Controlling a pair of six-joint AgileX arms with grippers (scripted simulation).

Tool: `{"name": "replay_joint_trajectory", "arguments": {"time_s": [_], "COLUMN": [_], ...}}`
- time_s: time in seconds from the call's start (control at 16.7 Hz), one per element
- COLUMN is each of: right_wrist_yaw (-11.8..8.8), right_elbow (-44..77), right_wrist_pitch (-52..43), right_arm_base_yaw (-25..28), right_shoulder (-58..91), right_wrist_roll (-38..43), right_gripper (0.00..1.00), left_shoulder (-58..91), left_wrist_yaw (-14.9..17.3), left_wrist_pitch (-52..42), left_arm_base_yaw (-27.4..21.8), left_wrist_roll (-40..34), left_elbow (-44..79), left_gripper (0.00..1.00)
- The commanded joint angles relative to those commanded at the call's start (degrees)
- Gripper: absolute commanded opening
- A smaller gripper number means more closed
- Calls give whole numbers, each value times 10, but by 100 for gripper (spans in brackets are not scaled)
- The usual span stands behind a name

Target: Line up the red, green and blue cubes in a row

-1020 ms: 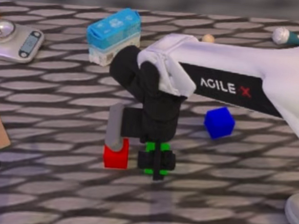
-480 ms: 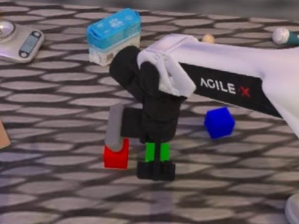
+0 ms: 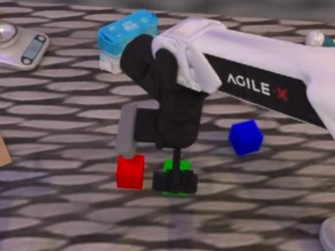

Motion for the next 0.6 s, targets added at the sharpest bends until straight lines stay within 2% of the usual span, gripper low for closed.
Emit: {"name": "replay_joint_trajectory", "arguments": {"time_s": [0.24,0.6], "right_wrist_yaw": [0,0], "right_elbow": [56,58], "right_wrist_pitch": [-71,-72], "right_arm_base_yaw": [4,-1], "right_shoulder": [-15,-15], "right_wrist_roll": [-2,6], "right_gripper": [100,100], "left_shoulder": [0,0], "left_wrist_yaw": [0,0], "left_wrist_pitch": [0,0], "left_arm_base_yaw": [0,0], "left_wrist_roll": [0,0], "left_elbow": [0,0], "left_gripper": [100,100]}}
